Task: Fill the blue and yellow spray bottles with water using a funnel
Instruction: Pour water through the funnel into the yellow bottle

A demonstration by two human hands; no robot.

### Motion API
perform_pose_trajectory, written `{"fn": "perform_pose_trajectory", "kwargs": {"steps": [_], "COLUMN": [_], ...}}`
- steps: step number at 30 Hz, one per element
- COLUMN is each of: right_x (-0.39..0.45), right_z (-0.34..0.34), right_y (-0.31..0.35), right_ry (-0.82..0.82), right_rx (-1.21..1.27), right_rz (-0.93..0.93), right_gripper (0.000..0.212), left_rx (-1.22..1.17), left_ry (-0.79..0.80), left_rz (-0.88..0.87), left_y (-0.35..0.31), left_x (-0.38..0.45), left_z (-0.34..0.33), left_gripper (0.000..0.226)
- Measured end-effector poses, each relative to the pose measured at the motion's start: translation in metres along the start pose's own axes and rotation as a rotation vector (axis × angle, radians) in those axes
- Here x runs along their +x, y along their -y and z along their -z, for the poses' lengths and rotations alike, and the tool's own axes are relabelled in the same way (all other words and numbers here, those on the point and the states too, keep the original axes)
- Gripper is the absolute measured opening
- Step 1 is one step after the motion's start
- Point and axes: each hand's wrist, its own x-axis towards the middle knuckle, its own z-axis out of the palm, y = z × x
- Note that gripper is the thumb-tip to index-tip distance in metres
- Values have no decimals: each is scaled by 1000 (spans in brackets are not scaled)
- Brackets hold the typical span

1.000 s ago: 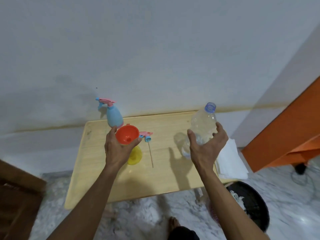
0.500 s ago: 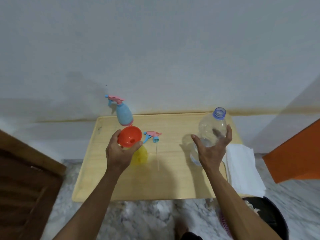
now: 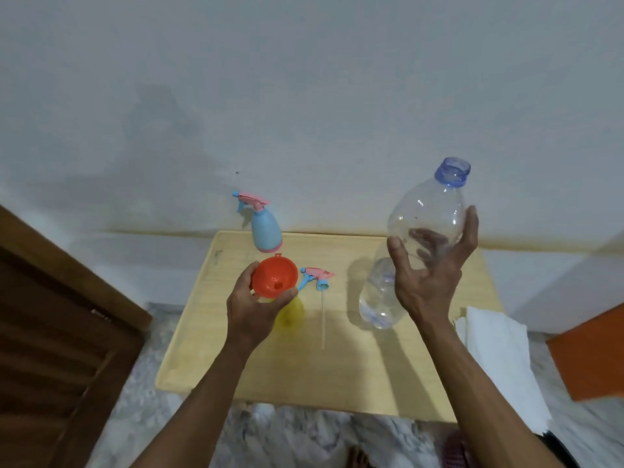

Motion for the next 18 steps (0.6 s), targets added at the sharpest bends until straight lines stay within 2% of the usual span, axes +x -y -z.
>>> {"fn": "perform_pose_trajectory", "kwargs": {"steps": [5, 11, 18], "right_x": [25, 48, 65], "right_z": [-21, -33, -37], "right_y": [42, 59, 48], "right_ry": [136, 584, 1007], "right_rx": [147, -26, -344], "right_rz": [150, 309, 335], "right_gripper": [102, 101, 96], "left_rx": [-44, -32, 4], "left_ry": [-18, -22, -13], "left_rz": [-22, -51, -60], "left_y": [-1, 3, 1], "left_x": [-4, -1, 0], "left_z": [-1, 2, 1], "left_gripper": [84, 88, 87]}}
